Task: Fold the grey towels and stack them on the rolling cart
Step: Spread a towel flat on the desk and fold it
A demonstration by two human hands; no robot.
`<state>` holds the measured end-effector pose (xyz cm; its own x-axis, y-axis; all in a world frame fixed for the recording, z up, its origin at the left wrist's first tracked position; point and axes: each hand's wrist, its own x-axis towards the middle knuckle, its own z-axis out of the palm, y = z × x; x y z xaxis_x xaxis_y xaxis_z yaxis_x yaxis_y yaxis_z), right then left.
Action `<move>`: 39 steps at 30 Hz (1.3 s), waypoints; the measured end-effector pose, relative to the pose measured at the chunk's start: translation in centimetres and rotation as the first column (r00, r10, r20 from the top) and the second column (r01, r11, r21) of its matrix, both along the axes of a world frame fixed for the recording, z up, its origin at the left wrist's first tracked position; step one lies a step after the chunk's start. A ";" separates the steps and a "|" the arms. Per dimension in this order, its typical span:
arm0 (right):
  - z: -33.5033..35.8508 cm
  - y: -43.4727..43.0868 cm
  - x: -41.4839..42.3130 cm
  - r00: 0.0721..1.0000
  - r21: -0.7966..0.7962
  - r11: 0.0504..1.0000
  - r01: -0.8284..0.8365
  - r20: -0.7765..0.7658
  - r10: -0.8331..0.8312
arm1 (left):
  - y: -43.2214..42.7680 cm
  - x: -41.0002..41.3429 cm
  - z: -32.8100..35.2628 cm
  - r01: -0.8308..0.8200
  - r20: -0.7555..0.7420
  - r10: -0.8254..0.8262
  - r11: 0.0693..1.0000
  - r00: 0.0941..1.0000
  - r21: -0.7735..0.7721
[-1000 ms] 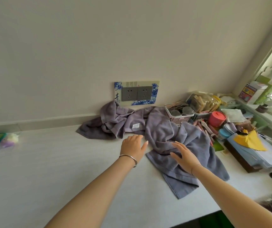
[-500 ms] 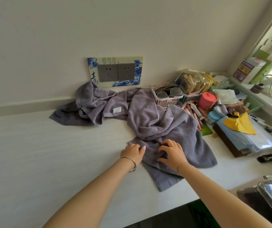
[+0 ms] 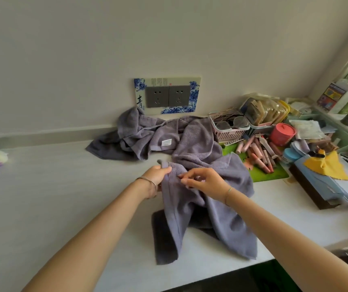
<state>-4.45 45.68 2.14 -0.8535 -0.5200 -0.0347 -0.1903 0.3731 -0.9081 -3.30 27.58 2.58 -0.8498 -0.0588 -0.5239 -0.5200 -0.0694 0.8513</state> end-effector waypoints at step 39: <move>29.3 -3.3 0.2 0.866 -0.650 0.753 0.100 -0.316 -0.388 | -11.8 8.8 28.8 -0.057 -0.750 0.138 0.989 0.647 0.133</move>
